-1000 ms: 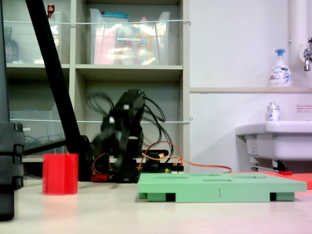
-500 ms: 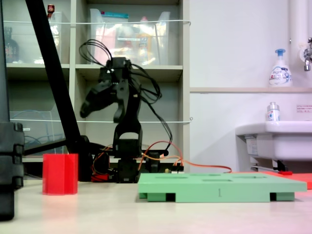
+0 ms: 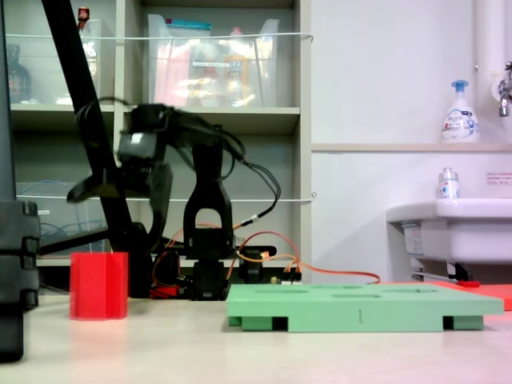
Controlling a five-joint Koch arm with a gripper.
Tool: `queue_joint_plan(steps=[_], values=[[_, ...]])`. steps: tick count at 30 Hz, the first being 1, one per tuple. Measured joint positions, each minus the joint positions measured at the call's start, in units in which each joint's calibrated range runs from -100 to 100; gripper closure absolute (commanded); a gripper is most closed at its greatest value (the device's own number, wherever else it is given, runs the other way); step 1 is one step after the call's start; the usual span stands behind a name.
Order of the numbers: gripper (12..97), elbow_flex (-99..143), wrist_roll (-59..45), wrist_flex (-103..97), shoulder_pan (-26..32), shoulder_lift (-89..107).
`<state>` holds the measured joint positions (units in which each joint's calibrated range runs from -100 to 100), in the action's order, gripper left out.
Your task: Put the cross columnar block into the corresponding hole
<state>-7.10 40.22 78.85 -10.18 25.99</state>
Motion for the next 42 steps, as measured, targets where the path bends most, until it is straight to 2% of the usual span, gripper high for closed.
queue_joint_plan(steps=[9,27,28,29,31,36,42], values=[[12.8,-4.02,-1.37,0.1,-0.88,-15.18],[13.4,-6.86,-1.42,0.1,-1.12,-27.09],[16.2,-6.86,-1.42,0.1,-1.12,-27.36],[22.6,-6.86,-1.42,0.1,-1.12,-27.91],[41.2,-6.86,-1.42,0.59,-1.12,-28.32],[61.2,-10.09,-1.42,4.41,-1.37,-28.18],[63.4,-10.29,-1.42,8.13,-1.51,-29.0]])
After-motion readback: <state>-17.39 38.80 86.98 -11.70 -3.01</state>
